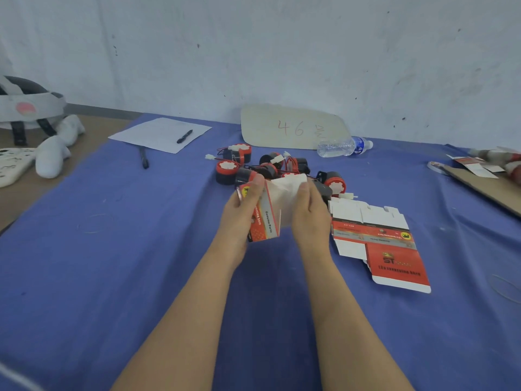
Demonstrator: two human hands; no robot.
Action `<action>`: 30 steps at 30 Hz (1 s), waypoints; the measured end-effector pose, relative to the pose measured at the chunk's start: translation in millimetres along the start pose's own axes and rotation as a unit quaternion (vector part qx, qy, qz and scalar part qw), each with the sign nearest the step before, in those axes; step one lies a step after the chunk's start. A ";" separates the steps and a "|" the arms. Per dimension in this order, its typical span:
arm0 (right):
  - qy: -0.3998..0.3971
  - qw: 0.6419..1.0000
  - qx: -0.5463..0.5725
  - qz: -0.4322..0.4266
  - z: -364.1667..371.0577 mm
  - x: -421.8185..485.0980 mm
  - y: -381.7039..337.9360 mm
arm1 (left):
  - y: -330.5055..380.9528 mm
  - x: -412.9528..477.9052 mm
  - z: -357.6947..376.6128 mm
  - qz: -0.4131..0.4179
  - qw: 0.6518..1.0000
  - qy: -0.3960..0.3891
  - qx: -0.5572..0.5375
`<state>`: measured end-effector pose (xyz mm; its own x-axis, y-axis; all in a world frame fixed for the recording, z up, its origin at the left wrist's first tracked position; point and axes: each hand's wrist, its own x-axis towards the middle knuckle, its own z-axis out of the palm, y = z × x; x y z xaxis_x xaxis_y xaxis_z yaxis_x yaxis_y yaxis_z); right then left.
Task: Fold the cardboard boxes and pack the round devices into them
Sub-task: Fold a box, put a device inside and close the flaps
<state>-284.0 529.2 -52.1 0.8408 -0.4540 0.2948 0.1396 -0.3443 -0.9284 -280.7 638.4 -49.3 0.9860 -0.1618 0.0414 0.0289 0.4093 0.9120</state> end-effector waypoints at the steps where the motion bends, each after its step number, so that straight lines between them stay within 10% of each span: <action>1: -0.041 0.998 0.011 0.037 1.0 0.2 0.0 | 0.0 0.2 -0.5 -0.014 0.999 -0.027 -0.027; 8: -0.219 0.931 0.223 0.189 5.1 -4.5 -4.6 | -1.3 4.4 -12.4 -0.053 0.981 -0.085 -0.169; 13: -0.055 0.994 -0.050 0.074 -1.4 3.9 1.0 | -1.4 6.9 -14.0 -0.061 0.992 -0.038 -0.101; 20: -0.026 0.994 -0.099 -0.026 3.8 -2.0 6.5 | -3.1 6.9 -14.5 -0.057 0.990 -0.046 -0.122; 24: -0.069 0.992 0.074 0.077 5.0 0.1 2.8 | 1.2 8.7 -20.8 -0.060 0.979 -0.059 -0.185; 30: -0.104 0.871 0.402 0.264 -18.6 6.8 -2.3 | 4.3 8.6 -23.9 -0.050 0.981 -0.062 -0.179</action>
<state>-288.3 511.6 -43.7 0.9637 -0.1871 -0.1902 -0.0441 0.5912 -0.8053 -268.2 660.3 -54.8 0.9481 -0.3165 0.0297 0.2018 0.6715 0.7130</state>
